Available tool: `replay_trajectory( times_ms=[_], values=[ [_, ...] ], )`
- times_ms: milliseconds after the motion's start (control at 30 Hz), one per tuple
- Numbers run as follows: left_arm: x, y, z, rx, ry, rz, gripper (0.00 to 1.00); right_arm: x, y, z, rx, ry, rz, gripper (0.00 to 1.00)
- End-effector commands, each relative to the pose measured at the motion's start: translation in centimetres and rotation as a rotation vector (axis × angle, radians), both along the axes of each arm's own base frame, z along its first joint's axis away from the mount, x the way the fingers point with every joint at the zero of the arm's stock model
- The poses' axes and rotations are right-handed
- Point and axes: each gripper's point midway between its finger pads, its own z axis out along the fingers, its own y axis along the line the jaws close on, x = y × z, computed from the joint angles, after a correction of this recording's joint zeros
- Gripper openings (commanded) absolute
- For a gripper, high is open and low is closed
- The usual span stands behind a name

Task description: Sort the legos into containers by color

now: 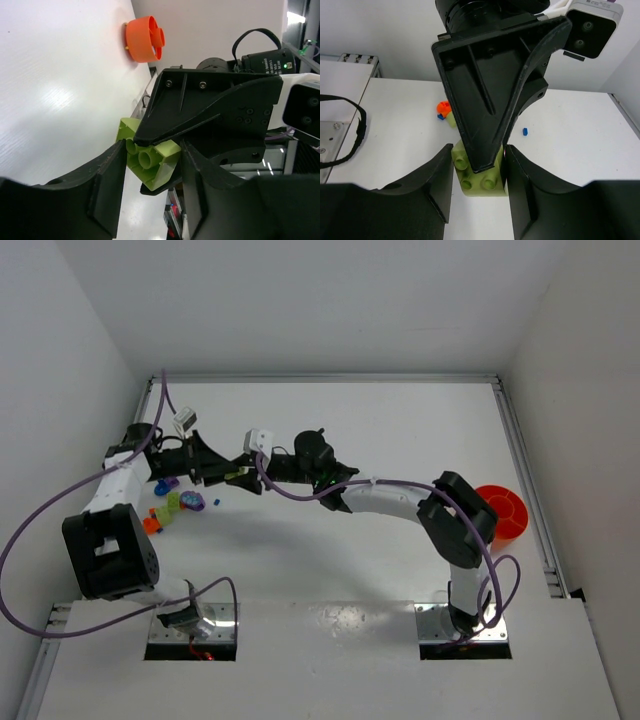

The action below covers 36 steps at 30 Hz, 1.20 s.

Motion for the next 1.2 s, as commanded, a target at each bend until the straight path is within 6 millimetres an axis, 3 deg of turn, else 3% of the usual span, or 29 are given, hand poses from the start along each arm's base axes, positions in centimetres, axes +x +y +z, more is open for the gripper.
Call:
replay_trajectory(
  times_ms=[0,33,100,133,200,233,267,367,433,500,533,600,633,767,833,900,967,1133,1167],
  values=[
    [-1.9,-0.6,3.7,-0.106,-0.16,-0.052,0.51,-0.3,-0.2,2.9,0.058,-0.047,-0.001,0.16],
    [-2.1,-0.6,3.7,-0.1,-0.178,-0.052,0.61,-0.5,-0.5,3.1,0.058,-0.058,-0.002,0.14],
    [-2.5,-0.6,4.2,-0.085,-0.225,-0.046,0.7,-0.9,-1.4,1.8,0.022,-0.04,-0.014,0.1],
    [-2.6,-0.4,4.1,-0.073,-0.225,-0.032,0.79,-0.7,-2.3,2.9,0.036,-0.051,-0.034,0.1],
    [-2.6,-0.1,4.2,-0.048,-0.251,-0.015,0.9,-0.6,-3.7,1.7,-0.001,-0.033,-0.067,0.09],
    [-2.6,0.1,4.2,-0.031,-0.26,-0.001,1.0,-1.0,-4.5,2.4,-0.003,-0.044,-0.079,0.09],
    [-2.6,0.1,4.2,-0.027,-0.271,-0.002,1.0,-1.4,-5.3,1.3,-0.028,-0.026,-0.088,0.08],
    [-2.3,1.0,4.3,-0.019,-0.28,0.035,1.0,-1.7,-8.0,1.5,-0.059,-0.016,-0.153,0.05],
    [-2.1,1.5,4.5,-0.006,-0.31,0.052,1.0,-0.3,-10.7,0.8,-0.121,0.037,-0.247,0.05],
    [-2.2,1.7,4.2,0.002,-0.302,0.065,1.0,0.3,-13.6,1.7,-0.14,0.046,-0.336,0.04],
    [-2.1,1.9,4.2,0.022,-0.348,0.072,1.0,0.9,-16.0,0.3,-0.189,0.095,-0.392,0.03],
    [-2.3,1.8,4.5,0.034,-0.38,0.07,1.0,1.6,-19.1,0.5,-0.211,0.113,-0.476,0.01],
    [-2.2,1.9,4.6,0.057,-0.44,0.067,1.0,1.9,-22.0,0.7,-0.228,0.131,-0.537,0.0],
    [-1.7,1.4,4.7,0.159,-0.561,0.026,1.0,3.0,-29.2,0.8,-0.295,0.158,-0.706,0.0],
    [-1.6,1.5,4.2,0.231,-0.582,0.015,1.0,3.4,-31.7,1.0,-0.318,0.177,-0.764,0.0],
    [-1.1,1.4,4.1,0.304,-0.629,-0.009,1.0,3.9,-35.2,-0.6,-0.381,0.241,-0.844,0.0],
    [-0.3,1.9,3.9,0.357,-0.657,-0.001,1.0,4.7,-38.4,-0.6,-0.399,0.277,-0.923,0.0],
    [1.4,3.4,3.5,0.54,-0.72,0.039,1.0,5.8,-43.7,-2.0,-0.422,0.386,-0.994,0.0],
    [1.6,3.7,3.4,0.57,-0.729,0.052,1.0,6.2,-45.8,-2.4,-0.418,0.423,-1.045,0.0]
  ],
)
